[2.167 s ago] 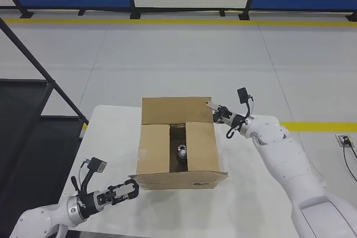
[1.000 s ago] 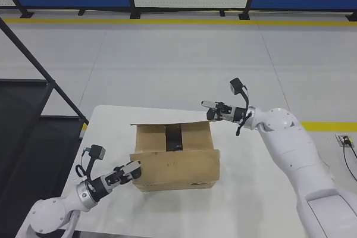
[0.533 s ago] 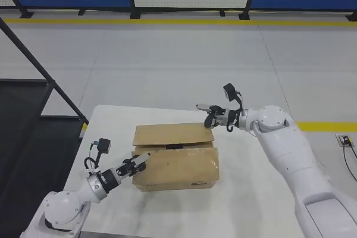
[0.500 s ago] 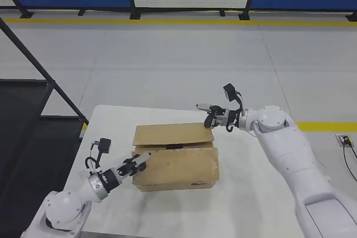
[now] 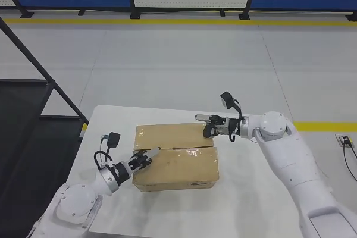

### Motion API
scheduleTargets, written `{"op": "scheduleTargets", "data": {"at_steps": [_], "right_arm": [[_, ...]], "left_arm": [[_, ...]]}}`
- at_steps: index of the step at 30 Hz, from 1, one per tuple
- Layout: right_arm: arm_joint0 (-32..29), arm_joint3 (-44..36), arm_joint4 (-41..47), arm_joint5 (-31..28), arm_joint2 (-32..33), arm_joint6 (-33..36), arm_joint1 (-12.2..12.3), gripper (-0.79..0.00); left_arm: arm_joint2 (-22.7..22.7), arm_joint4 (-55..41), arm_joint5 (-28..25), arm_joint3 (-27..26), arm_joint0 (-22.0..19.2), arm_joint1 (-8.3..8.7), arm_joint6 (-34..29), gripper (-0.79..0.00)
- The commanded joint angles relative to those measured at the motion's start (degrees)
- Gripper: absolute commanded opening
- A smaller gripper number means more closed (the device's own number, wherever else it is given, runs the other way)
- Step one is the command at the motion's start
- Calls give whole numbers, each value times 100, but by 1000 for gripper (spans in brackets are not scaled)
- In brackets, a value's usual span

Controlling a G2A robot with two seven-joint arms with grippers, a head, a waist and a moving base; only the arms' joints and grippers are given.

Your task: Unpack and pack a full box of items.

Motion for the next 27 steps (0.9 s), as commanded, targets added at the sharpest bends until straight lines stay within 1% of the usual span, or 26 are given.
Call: {"op": "scheduleTargets", "data": {"at_steps": [1,12,15,19,23,27], "right_arm": [[-169,-308,4,47,70,19,48,0],[-1250,-2297,-243,707,549,-76,357,0],[-1394,-2554,-347,886,575,-53,400,0],[-1529,-2779,-449,967,617,-87,450,0],[-1621,-2813,-477,993,630,-178,479,0],[-1638,-2701,-408,794,616,-143,494,0]], "left_arm": [[48,47,47,5,-43,-7,7,0],[368,377,268,197,-335,-69,134,0],[416,425,293,230,-387,-83,176,0],[449,360,255,224,-430,-105,232,0],[283,138,102,75,-342,-104,292,0],[-244,-316,-72,-133,-108,-66,373,0]]}}
